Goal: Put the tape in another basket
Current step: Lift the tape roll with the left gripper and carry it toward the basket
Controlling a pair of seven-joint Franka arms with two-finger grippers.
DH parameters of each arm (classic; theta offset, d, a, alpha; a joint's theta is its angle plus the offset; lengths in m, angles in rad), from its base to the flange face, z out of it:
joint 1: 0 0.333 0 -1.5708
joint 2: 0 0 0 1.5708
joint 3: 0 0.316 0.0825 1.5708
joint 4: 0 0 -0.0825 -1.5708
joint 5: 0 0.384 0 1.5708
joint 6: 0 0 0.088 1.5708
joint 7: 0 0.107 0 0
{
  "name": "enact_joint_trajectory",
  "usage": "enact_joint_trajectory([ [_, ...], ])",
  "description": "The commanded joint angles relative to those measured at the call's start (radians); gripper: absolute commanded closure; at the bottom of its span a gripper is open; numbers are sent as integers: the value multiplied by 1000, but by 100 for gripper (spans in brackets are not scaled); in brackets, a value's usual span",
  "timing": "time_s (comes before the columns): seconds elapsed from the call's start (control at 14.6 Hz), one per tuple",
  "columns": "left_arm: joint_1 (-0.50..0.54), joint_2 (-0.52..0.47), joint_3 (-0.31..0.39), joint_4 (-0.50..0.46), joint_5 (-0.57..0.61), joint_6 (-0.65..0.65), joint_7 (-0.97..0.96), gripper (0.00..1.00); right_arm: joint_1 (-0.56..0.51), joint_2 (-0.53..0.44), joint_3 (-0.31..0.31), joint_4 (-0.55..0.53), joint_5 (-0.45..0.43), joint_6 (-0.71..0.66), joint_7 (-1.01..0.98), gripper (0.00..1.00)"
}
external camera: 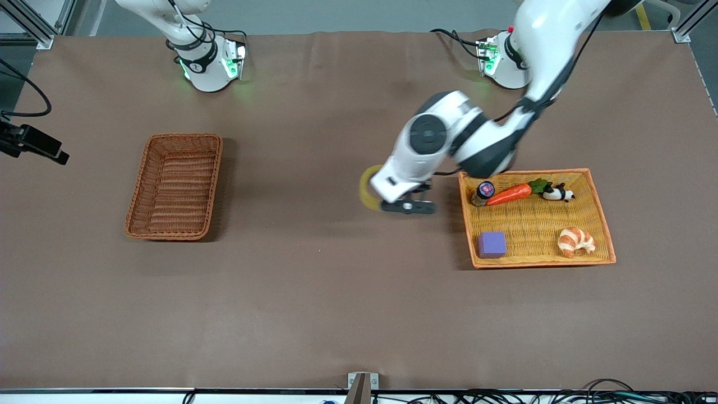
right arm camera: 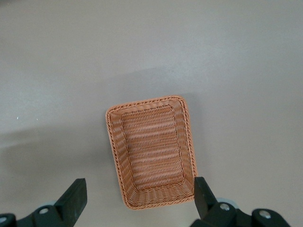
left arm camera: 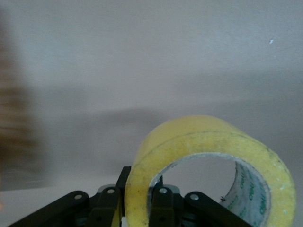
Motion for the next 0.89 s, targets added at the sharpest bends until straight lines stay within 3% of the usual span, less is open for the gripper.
enact_joint_trajectory([
  [0.0, -127, 162, 29, 213, 57, -26, -90, 96, -13, 4, 10, 4, 7, 6, 9, 0],
  [0.14, -291, 208, 180, 307, 53, -17, -150, 96, -13, 5, 10, 4, 7, 7, 9, 0],
  [0.27, -425, 225, 321, 341, 37, -16, -195, 96, -11, 8, 10, 3, 7, 25, 9, 0],
  [0.61, -491, 256, 368, 370, 1, 15, -377, 92, -3, 28, 12, -5, 7, 61, 9, 0],
  [0.82, -498, 271, 379, 367, -1, 114, -436, 86, 3, 45, 12, -5, 5, 85, 9, 0],
])
